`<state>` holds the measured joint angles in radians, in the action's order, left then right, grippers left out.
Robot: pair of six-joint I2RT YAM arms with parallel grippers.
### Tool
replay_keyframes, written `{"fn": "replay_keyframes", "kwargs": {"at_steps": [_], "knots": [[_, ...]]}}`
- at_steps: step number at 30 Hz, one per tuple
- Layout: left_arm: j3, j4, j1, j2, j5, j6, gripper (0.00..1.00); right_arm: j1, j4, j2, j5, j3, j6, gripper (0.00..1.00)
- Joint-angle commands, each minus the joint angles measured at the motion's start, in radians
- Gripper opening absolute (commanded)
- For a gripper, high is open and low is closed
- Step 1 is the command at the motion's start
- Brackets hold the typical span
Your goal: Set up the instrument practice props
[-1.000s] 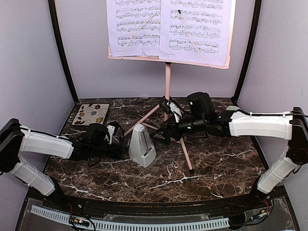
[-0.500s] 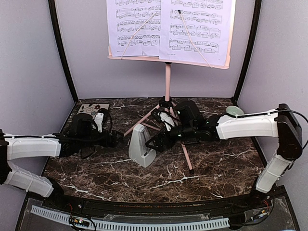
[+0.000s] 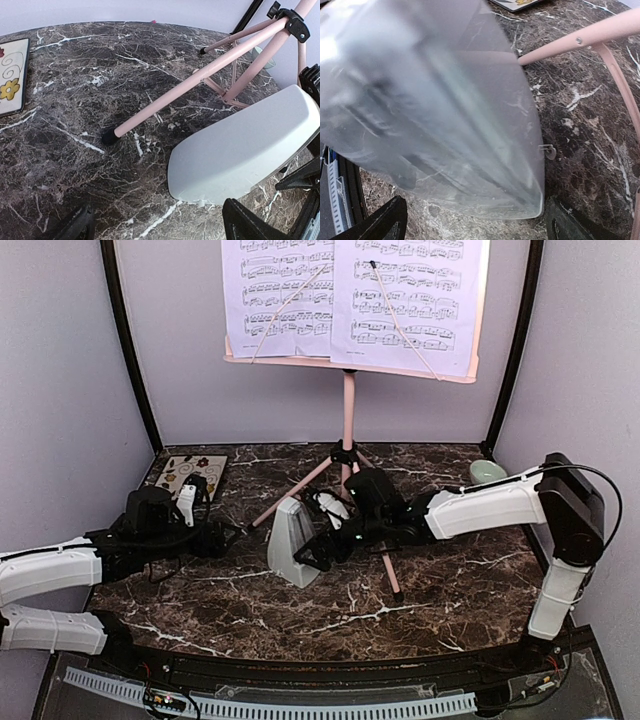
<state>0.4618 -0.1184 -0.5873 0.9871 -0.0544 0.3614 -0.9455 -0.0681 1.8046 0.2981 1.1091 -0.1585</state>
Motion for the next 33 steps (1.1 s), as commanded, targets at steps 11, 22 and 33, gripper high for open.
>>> {"fn": "replay_keyframes", "kwargs": {"at_steps": [11, 22, 33], "knots": [[0.007, 0.083, 0.001, 0.011, -0.129, -0.032, 0.85, -0.104, -0.021, -0.023, -0.012, 0.005, -0.027, 0.91], [-0.088, -0.049, -0.005, 0.184, -0.398, -0.157, 0.74, -0.104, 0.004, 0.012, -0.096, 0.037, -0.046, 0.86], [-0.123, -0.340, -0.022, 0.382, -0.386, -0.255, 0.85, -0.104, -0.009, 0.030, -0.104, 0.028, -0.069, 0.82]]}}
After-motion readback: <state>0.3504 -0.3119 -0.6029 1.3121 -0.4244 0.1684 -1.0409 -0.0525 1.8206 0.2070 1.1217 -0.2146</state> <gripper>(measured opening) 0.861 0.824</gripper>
